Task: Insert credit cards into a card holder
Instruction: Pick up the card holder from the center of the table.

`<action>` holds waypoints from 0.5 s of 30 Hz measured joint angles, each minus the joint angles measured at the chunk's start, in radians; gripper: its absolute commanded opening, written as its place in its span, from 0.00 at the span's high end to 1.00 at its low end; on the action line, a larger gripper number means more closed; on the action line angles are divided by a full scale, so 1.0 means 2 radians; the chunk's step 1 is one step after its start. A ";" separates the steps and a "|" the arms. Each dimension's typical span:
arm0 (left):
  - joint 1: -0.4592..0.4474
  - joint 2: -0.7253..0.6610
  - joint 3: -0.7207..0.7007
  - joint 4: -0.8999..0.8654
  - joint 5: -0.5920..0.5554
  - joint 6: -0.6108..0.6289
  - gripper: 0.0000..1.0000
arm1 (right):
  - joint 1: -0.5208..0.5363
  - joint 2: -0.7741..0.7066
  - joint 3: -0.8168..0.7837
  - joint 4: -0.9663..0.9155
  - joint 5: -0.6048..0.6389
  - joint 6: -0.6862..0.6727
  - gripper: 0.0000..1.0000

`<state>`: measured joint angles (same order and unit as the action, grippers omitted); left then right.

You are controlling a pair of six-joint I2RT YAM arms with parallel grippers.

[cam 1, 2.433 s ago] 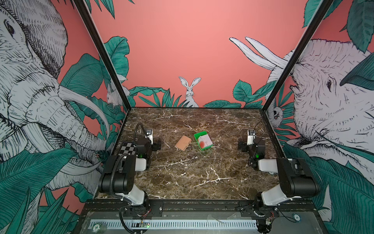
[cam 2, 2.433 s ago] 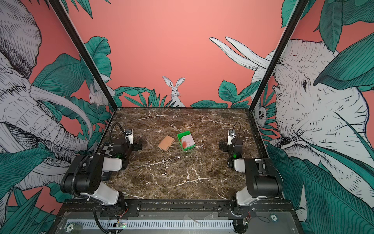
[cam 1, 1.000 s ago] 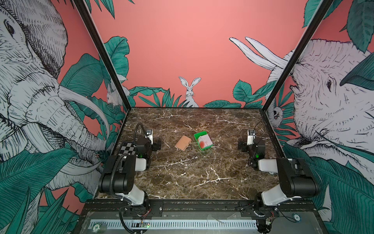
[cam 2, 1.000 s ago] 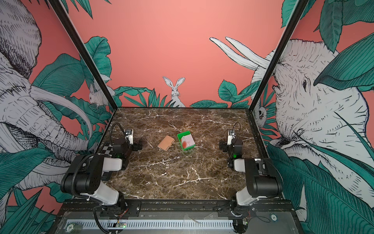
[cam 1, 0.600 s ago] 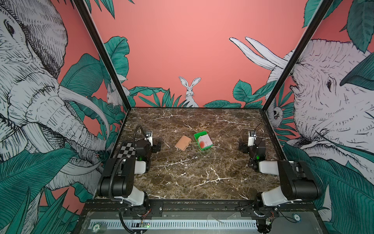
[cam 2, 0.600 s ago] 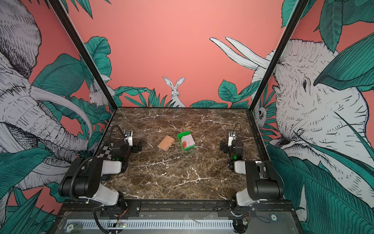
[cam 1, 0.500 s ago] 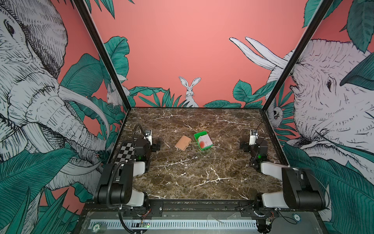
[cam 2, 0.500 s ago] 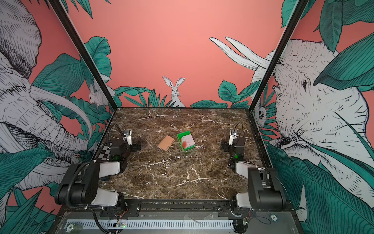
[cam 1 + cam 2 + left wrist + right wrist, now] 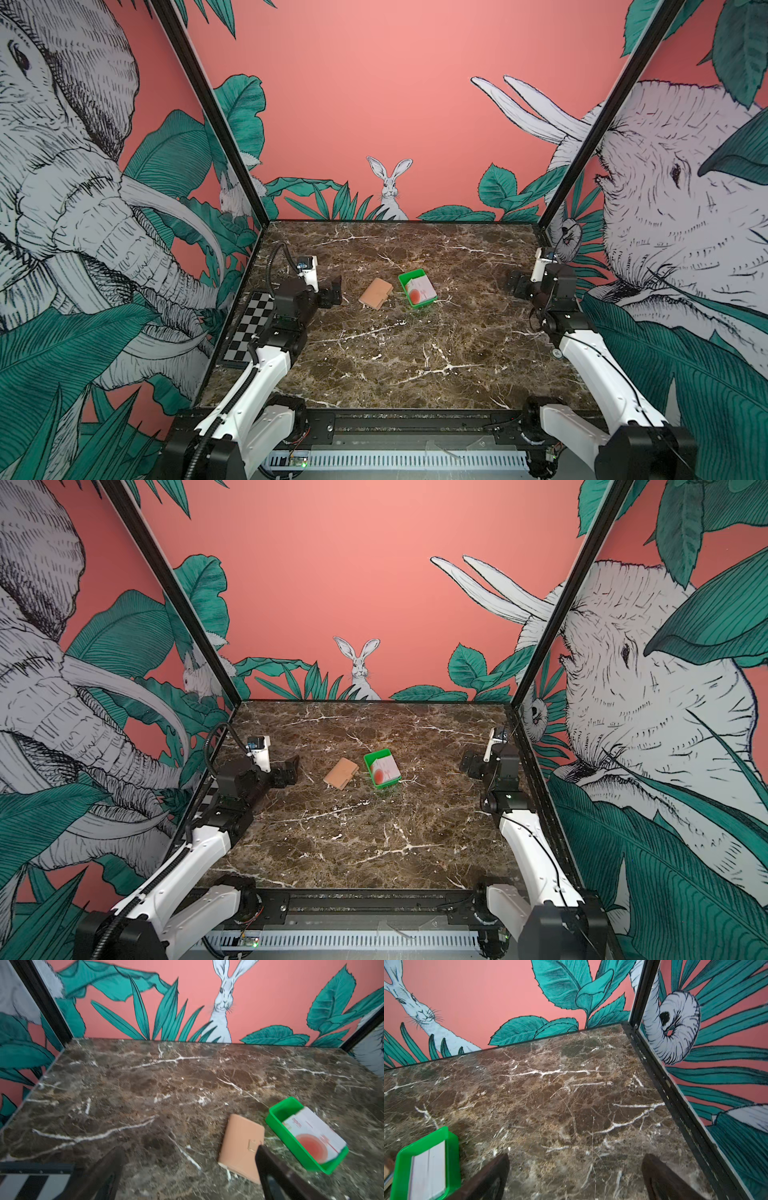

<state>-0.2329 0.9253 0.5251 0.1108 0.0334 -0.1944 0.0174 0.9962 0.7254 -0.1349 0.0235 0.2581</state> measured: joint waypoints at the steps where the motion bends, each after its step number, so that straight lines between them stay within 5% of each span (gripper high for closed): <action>1: -0.009 -0.004 0.000 -0.016 0.004 -0.010 0.01 | 0.005 -0.008 0.004 -0.023 -0.006 0.006 0.02; 15: -0.148 0.044 0.017 -0.092 0.061 -0.127 0.01 | 0.130 -0.009 0.034 -0.118 -0.070 0.058 0.02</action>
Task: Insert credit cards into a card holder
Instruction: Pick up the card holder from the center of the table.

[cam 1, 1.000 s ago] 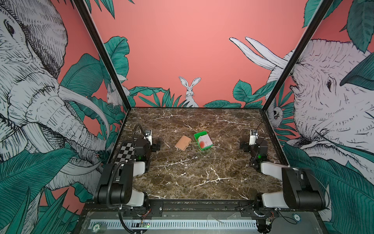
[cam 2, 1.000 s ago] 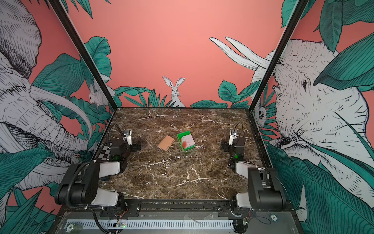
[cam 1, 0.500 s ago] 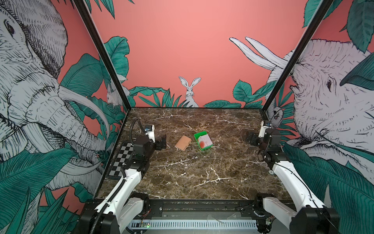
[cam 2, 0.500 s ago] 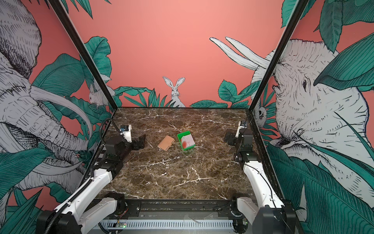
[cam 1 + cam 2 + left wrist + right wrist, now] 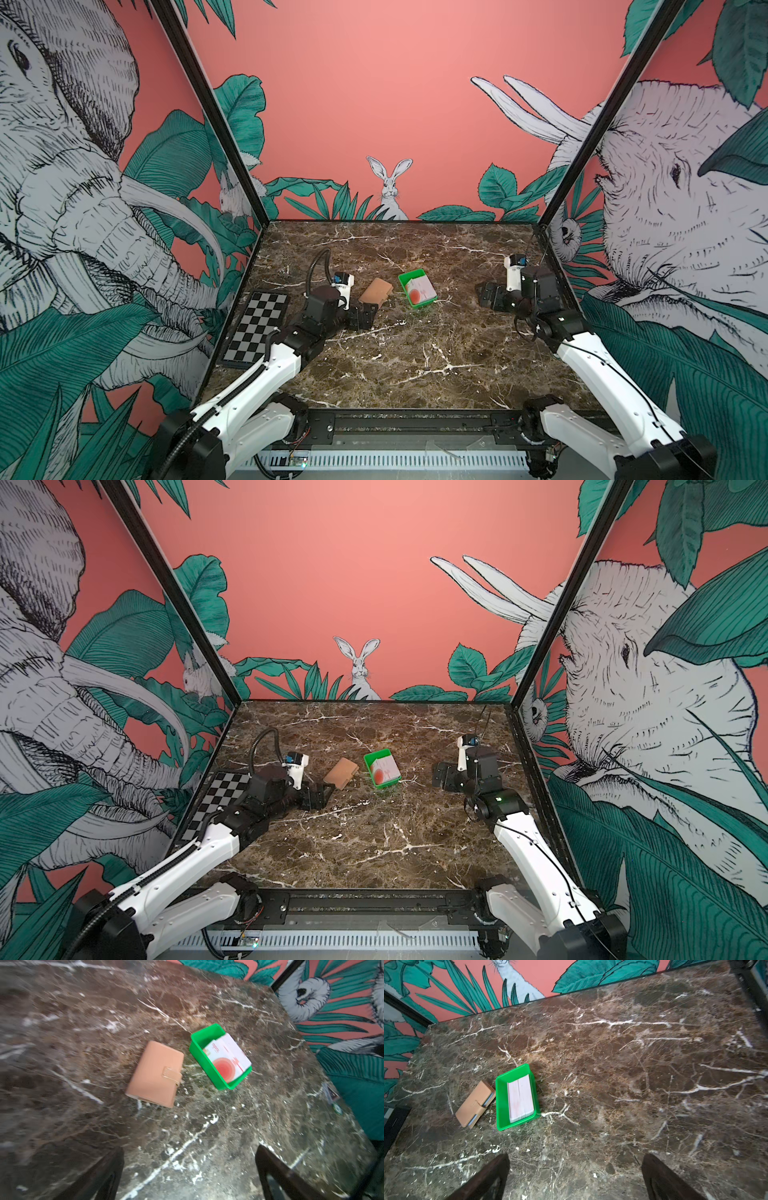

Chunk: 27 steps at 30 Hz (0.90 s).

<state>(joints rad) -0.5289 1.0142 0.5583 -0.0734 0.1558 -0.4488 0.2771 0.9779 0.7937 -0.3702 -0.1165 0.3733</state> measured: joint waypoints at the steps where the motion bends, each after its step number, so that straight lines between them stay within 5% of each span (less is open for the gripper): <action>1: -0.004 0.011 0.000 0.002 0.005 -0.010 0.01 | 0.005 0.002 -0.002 0.002 -0.006 0.001 0.02; 14: -0.027 0.155 0.060 0.066 0.041 -0.112 0.13 | 0.023 0.110 0.006 0.091 -0.079 0.024 0.02; 27: -0.011 0.284 0.219 -0.077 -0.021 -0.018 0.14 | 0.144 0.134 -0.002 0.104 -0.027 0.066 0.02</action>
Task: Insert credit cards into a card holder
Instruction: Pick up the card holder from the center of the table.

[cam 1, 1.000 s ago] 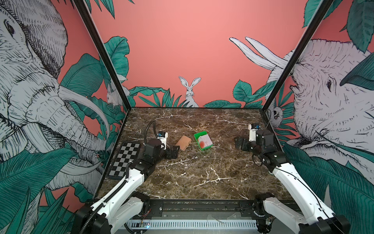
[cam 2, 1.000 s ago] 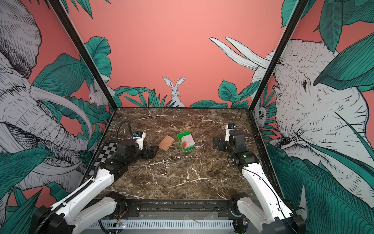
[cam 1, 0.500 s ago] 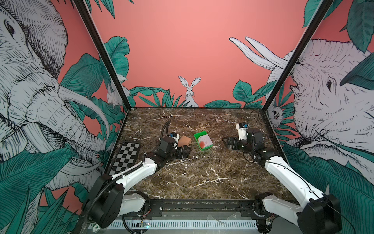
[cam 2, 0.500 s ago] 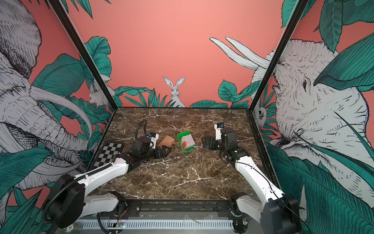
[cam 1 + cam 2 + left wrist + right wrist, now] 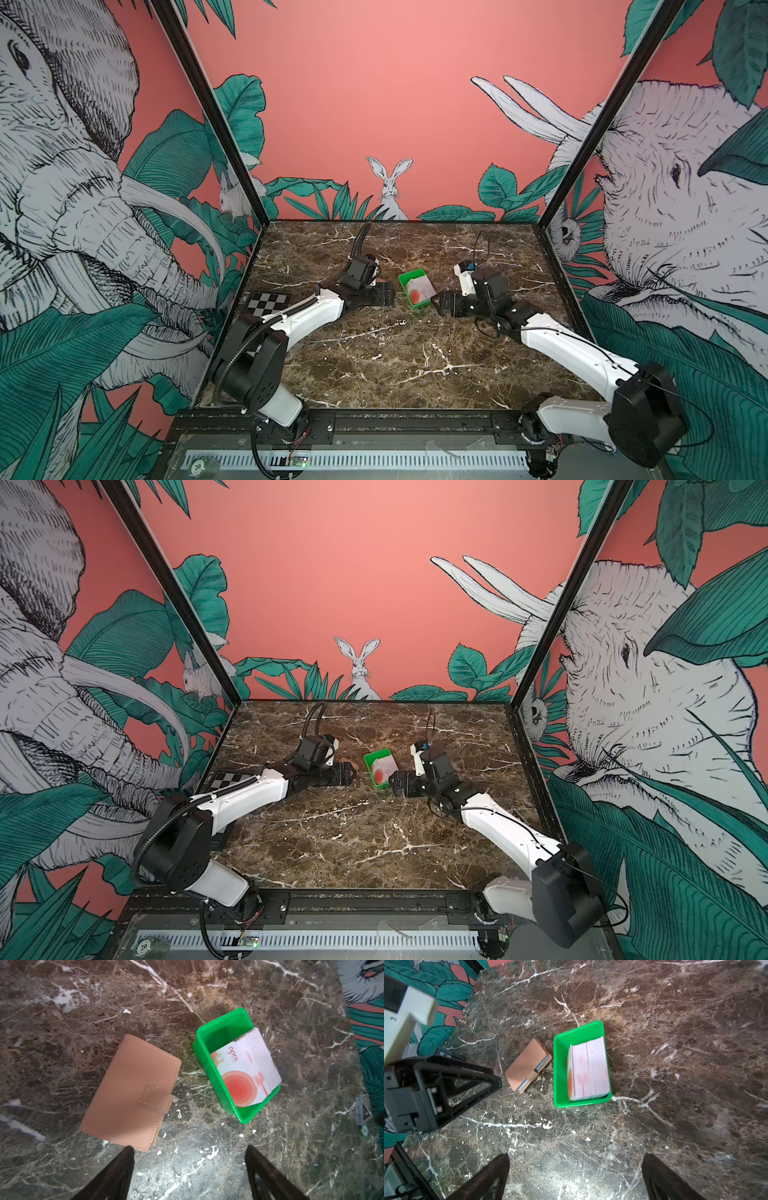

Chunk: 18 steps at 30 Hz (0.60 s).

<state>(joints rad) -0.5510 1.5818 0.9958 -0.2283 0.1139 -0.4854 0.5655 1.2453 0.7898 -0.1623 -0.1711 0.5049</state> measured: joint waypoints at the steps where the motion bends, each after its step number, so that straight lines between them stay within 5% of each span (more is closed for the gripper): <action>1: 0.005 0.011 0.007 -0.009 0.000 0.008 0.14 | 0.006 0.000 0.000 -0.002 0.004 0.003 0.02; 8: 0.030 0.077 0.060 -0.065 -0.012 0.075 0.04 | 0.016 -0.007 -0.023 -0.011 0.022 0.014 0.02; 18: 0.027 0.113 0.107 -0.109 -0.029 0.146 0.03 | 0.018 -0.033 -0.028 -0.032 0.039 0.015 0.02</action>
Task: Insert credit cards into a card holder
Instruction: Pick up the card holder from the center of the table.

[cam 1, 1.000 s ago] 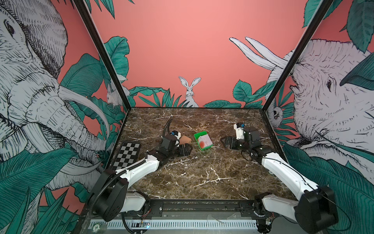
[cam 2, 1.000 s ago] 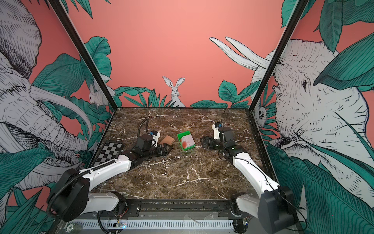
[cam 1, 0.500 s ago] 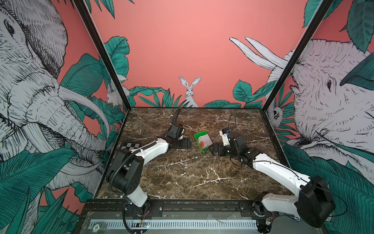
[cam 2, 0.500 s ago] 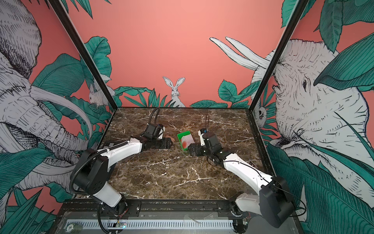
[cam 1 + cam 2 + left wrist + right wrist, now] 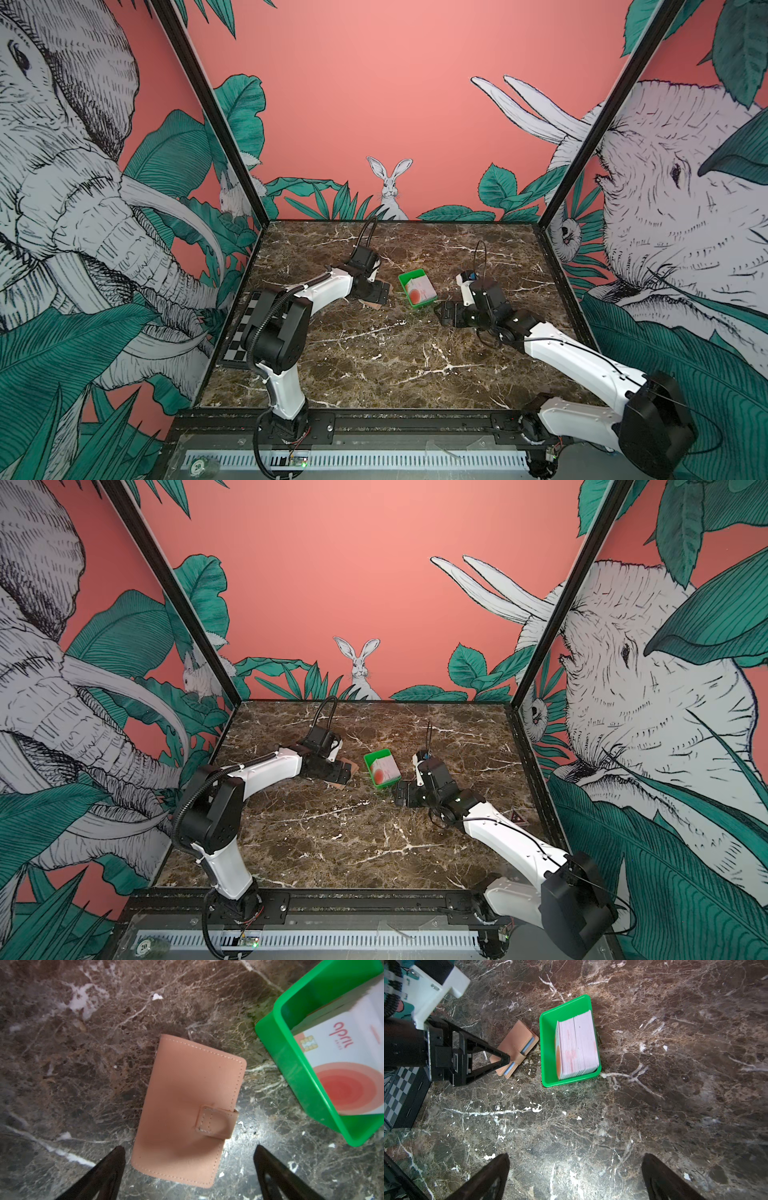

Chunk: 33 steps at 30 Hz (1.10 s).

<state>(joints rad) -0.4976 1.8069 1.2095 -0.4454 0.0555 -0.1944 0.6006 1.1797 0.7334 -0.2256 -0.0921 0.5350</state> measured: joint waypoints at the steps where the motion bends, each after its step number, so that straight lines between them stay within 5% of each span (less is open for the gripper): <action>1: -0.002 0.003 0.005 -0.004 -0.006 0.006 0.04 | 0.000 0.000 0.000 -0.003 0.004 0.000 0.02; 18: -0.041 0.035 0.038 -0.044 -0.084 0.045 0.14 | 0.001 -0.093 -0.023 -0.015 0.039 0.020 0.02; 33: -0.063 0.056 0.052 -0.047 -0.130 0.055 0.11 | 0.001 -0.038 -0.003 -0.050 0.027 0.005 0.02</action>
<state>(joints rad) -0.6231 1.9194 1.3136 -0.5404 -0.2054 -0.0853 0.6018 1.1034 0.7265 -0.3260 -0.0380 0.5449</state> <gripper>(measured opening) 0.891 0.979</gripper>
